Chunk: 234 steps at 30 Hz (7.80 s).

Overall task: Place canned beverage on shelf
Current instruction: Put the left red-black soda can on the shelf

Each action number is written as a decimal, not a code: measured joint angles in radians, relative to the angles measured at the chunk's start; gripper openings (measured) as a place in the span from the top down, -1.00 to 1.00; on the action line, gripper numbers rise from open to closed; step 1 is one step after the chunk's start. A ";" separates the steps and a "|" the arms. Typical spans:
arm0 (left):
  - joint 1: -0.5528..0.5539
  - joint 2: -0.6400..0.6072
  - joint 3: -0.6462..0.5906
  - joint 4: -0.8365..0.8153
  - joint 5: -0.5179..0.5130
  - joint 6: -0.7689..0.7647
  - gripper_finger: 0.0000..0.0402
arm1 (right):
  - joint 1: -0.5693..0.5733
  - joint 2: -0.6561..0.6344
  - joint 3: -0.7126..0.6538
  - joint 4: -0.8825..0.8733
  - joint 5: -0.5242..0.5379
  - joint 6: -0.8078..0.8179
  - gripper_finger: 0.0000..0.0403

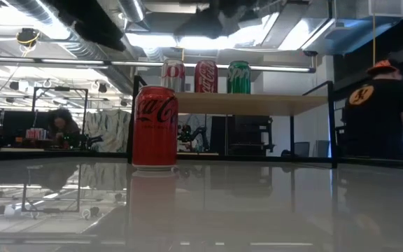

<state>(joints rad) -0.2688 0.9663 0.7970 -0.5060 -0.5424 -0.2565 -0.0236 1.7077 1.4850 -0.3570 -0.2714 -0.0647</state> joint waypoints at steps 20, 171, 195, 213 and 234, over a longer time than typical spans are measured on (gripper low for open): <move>-0.015 -0.239 -0.303 0.244 -0.029 -0.004 -0.62 | -0.002 0.276 0.138 -0.046 0.037 -0.021 -0.87; -0.015 -0.240 -0.320 0.280 -0.045 -0.003 -0.62 | -0.772 -0.327 -0.029 -0.608 -0.139 -0.519 -0.48; -0.015 -0.240 -0.320 0.280 -0.110 -0.003 -0.62 | -0.803 -0.289 -0.066 -0.523 -0.140 -0.569 -0.48; -0.015 -0.240 -0.320 0.280 -0.098 -0.006 -0.62 | -0.802 -0.274 -0.067 -0.521 -0.129 -0.569 -0.63; -0.015 -0.240 -0.320 0.280 -0.096 -0.006 -0.62 | -0.801 -0.271 -0.069 -0.508 -0.077 -0.569 -0.68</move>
<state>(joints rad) -0.2838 0.7261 0.4767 -0.2260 -0.6380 -0.2630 -0.8249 1.4368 1.4155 -0.8648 -0.3481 -0.6334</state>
